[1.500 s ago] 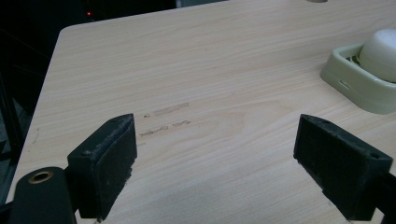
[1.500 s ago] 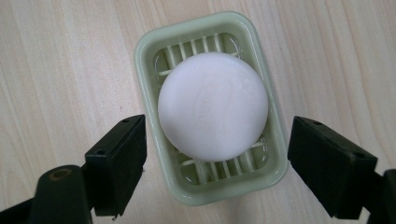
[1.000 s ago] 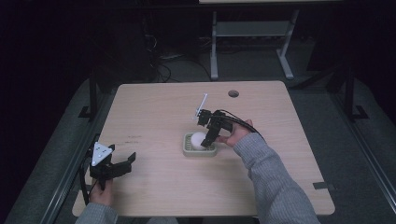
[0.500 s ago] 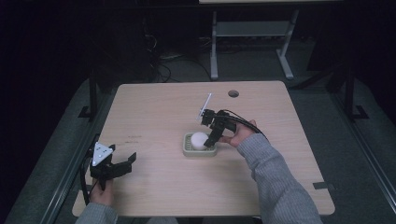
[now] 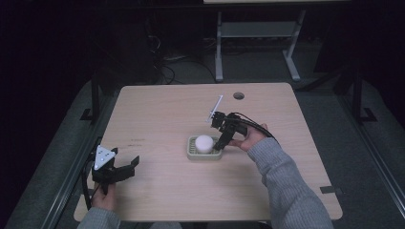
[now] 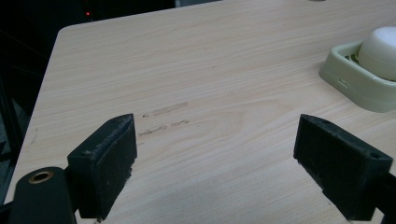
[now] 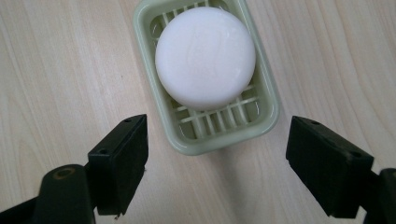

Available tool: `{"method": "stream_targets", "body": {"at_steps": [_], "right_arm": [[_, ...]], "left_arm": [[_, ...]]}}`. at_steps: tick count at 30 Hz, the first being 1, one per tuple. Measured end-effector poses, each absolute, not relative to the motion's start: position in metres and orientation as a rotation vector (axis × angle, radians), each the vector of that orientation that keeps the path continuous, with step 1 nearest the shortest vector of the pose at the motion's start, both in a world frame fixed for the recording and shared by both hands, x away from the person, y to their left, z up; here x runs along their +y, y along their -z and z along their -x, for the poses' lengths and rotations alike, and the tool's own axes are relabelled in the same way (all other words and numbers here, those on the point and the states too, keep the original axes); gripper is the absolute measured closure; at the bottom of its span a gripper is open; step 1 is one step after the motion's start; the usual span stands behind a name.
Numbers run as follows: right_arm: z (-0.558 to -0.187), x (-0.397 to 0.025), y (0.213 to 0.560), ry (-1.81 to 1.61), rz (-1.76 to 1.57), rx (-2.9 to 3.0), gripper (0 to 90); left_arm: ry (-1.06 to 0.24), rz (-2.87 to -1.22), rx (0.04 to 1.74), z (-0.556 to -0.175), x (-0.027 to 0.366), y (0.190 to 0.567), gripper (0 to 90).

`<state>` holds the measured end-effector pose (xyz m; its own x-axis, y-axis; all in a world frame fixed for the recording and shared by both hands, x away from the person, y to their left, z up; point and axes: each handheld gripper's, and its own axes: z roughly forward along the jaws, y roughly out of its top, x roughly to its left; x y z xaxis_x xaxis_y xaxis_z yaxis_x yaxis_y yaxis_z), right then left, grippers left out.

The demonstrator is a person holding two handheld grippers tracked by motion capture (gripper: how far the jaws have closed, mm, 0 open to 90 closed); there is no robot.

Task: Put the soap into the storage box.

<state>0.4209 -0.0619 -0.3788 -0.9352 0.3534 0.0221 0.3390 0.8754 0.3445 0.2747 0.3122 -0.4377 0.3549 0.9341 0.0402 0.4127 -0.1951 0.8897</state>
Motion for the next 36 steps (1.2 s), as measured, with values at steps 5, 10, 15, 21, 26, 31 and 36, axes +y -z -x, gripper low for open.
{"method": "stream_targets", "body": {"at_steps": [5, 10, 15, 21, 26, 31, 36], "right_arm": [[-0.42, -0.066, 0.379, -0.538, -0.56, 3.004, 20.7], [-0.418, -0.069, 0.377, -0.541, -0.56, 2.999, 20.7], [-0.416, -0.074, 0.378, -0.548, -0.568, 2.999, 20.8], [-0.414, -0.081, 0.38, -0.548, -0.589, 3.0, 20.9], [-0.413, -0.086, 0.381, -0.553, -0.603, 2.996, 20.8], [-0.412, -0.09, 0.382, -0.551, -0.612, 2.998, 20.8], [-0.41, -0.093, 0.38, -0.561, -0.619, 2.993, 20.8]], "left_arm": [[-0.779, -1.776, 1.193, -0.275, 0.312, 0.438, 12.9], [-0.781, -1.775, 1.193, -0.274, 0.312, 0.438, 12.9], [-0.781, -1.777, 1.192, -0.274, 0.313, 0.438, 12.9], [-0.781, -1.779, 1.192, -0.274, 0.312, 0.438, 12.9], [-0.781, -1.778, 1.192, -0.274, 0.312, 0.438, 12.9], [-0.783, -1.779, 1.193, -0.274, 0.312, 0.438, 12.9], [-0.784, -1.777, 1.192, -0.274, 0.312, 0.438, 12.9]]}}
